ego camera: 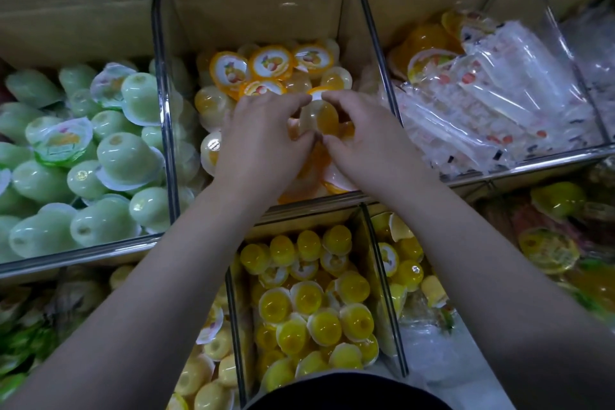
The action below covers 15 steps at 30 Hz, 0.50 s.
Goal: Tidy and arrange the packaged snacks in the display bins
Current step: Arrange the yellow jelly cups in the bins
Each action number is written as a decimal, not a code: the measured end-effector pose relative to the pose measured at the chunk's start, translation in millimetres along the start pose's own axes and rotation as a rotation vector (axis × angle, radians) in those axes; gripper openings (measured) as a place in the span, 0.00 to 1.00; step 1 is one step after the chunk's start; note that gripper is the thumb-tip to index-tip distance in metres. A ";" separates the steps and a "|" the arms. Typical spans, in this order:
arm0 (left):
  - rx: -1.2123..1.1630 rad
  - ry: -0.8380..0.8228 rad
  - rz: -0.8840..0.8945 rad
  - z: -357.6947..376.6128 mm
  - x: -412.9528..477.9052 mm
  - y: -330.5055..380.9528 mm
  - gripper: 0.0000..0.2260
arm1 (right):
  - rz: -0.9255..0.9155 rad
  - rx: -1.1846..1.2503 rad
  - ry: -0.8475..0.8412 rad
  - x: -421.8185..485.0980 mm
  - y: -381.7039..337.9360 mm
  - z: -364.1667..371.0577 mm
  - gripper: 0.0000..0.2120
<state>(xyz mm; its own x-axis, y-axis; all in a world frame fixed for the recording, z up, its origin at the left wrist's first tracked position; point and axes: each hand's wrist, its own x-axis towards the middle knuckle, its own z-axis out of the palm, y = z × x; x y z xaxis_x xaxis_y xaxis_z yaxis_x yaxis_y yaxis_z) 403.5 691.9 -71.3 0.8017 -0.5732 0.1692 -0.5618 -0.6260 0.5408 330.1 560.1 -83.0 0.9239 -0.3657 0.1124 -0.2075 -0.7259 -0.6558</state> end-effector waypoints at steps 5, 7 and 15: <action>0.009 -0.043 -0.023 0.4 -0.1 -0.1 0.19 | 0.018 -0.012 -0.018 -1.6 1.6 2.9 0.25; 0.006 -0.051 -0.009 -0.2 -0.6 -0.2 0.19 | 0.017 -0.006 -0.023 -2.0 1.6 2.2 0.24; -0.197 0.083 0.064 -0.6 -11.8 5.8 0.15 | -0.009 0.075 -0.017 -7.7 -2.7 -1.5 0.23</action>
<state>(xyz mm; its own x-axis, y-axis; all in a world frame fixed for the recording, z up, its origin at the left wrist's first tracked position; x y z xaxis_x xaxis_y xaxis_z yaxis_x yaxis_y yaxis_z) 390.9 695.4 -69.7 0.7842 -0.5580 0.2713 -0.5681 -0.4699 0.6757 323.1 564.0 -80.9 0.9312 -0.3487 0.1065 -0.1749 -0.6836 -0.7086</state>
